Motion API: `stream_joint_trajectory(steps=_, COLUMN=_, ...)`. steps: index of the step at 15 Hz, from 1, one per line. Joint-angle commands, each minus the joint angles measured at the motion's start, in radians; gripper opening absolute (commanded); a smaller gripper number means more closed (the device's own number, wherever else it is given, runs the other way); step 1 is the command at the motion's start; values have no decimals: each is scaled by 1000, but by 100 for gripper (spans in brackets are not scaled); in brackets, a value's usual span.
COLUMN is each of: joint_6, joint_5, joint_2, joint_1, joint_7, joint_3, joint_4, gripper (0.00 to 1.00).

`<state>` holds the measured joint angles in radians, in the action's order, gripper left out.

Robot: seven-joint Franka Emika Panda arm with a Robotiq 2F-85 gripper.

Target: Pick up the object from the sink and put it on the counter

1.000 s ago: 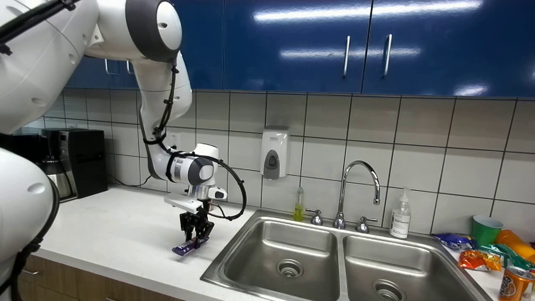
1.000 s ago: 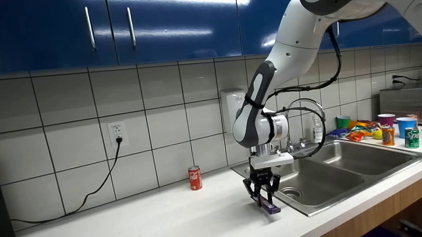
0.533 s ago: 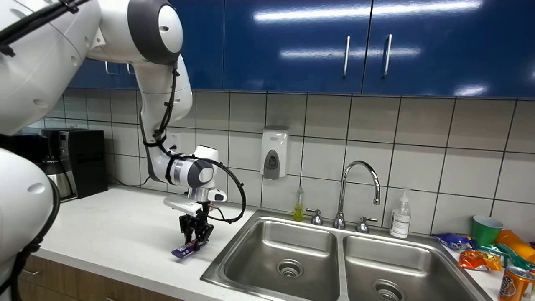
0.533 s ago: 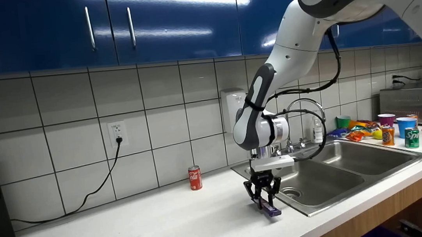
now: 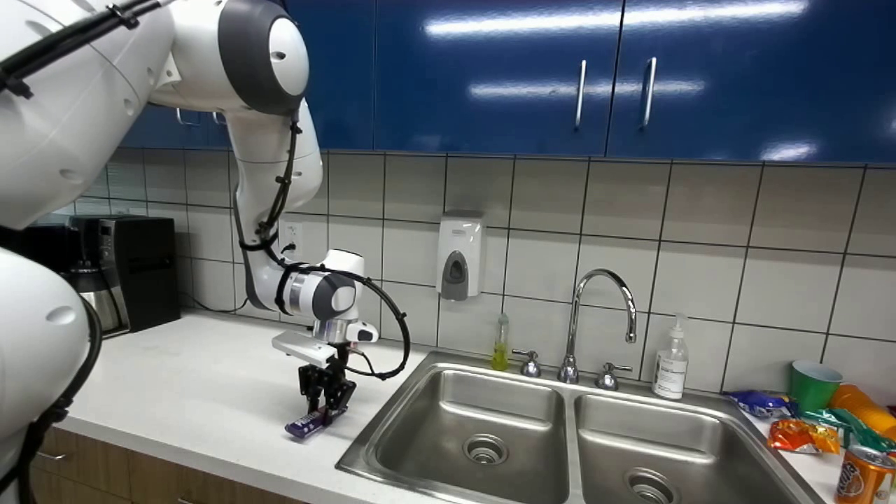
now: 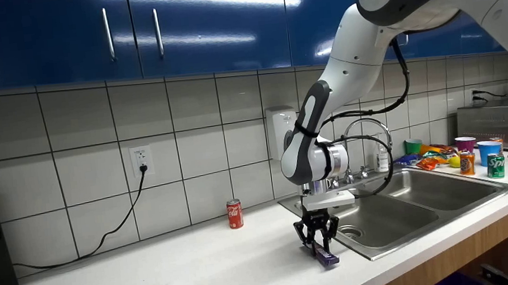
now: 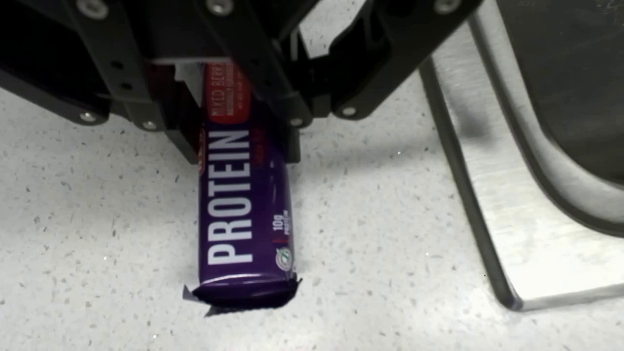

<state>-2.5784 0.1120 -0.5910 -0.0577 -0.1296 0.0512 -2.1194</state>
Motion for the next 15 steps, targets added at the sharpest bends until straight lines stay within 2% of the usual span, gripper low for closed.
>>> stream_joint_trajectory(steps=1, joint_6=-12, joint_5=13, joint_2=-5, joint_1=8, joint_7=19, joint_3=10, joint_4=1, gripper=68)
stream_joint_trajectory(steps=5, joint_6=-17, joint_5=14, joint_2=-5, joint_1=9, joint_7=18, joint_3=11, joint_4=1, gripper=97)
stream_joint_trajectory(steps=6, joint_6=-16, joint_5=13, joint_2=-3, joint_1=8, joint_7=15, joint_3=10, joint_4=1, gripper=100)
stream_joint_trajectory(steps=15, joint_6=-11, joint_5=10, joint_2=62, joint_1=-4, joint_7=-12, joint_3=1, joint_4=-18, gripper=100)
